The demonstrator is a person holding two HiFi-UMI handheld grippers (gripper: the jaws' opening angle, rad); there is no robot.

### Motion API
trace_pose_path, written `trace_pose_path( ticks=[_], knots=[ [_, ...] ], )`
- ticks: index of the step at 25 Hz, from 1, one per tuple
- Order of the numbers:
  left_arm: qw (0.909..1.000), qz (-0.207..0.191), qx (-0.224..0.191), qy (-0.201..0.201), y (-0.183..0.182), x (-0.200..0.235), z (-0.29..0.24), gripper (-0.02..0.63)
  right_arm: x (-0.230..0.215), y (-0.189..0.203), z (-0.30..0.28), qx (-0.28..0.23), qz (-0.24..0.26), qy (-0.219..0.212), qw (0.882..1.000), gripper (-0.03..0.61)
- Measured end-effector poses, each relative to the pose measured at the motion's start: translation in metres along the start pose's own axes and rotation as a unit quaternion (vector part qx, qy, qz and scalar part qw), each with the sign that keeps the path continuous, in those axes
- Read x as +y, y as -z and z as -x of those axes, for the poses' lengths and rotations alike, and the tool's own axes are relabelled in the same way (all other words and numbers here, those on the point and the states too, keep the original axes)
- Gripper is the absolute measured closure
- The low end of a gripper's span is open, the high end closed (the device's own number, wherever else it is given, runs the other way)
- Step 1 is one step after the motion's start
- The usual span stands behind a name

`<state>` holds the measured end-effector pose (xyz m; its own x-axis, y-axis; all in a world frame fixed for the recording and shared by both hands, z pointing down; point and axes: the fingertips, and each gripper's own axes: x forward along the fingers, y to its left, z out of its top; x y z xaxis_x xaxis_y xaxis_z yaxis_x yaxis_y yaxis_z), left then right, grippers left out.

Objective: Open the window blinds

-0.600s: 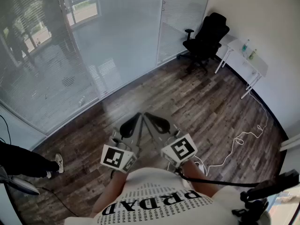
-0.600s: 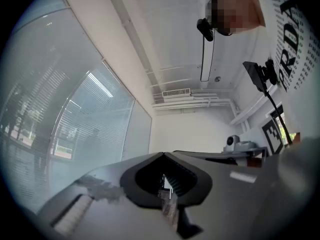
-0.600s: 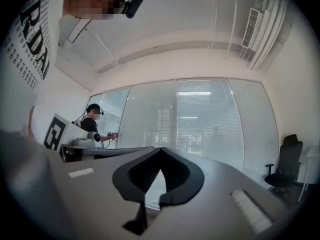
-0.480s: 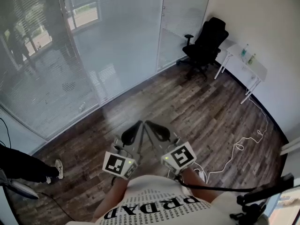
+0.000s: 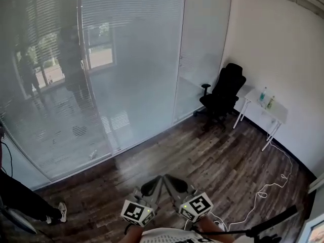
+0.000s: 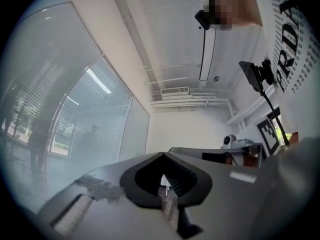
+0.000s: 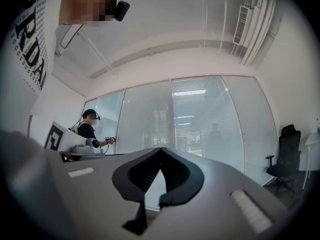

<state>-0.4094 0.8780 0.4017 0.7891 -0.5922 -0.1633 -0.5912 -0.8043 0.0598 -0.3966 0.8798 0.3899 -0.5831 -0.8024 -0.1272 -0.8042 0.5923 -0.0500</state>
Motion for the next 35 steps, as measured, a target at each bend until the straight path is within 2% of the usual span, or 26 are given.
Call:
trace_pose_path(
  ticks=[5,15,24,35],
  knots=[
    [1.0000,-0.007,0.004,0.001,0.005,0.012,0.009,0.623,0.008,0.009,-0.011,0.012,0.008,-0.004,1.000,0.571],
    [0.9994,0.030,0.015,0.000,0.022,0.028,0.006,0.623,-0.001,0.026,-0.027,0.030,-0.006,-0.006,1.000,0.571],
    [0.9982,0.041,0.041,-0.013,0.027,0.052,-0.040,0.623,-0.047,0.029,-0.052,0.041,-0.018,-0.017,0.999,0.571],
    [0.9989,0.025,0.035,-0.021,0.034,0.058,-0.126,0.623,-0.133,0.014,-0.060,0.038,-0.003,-0.013,0.999,0.571]
  ],
)
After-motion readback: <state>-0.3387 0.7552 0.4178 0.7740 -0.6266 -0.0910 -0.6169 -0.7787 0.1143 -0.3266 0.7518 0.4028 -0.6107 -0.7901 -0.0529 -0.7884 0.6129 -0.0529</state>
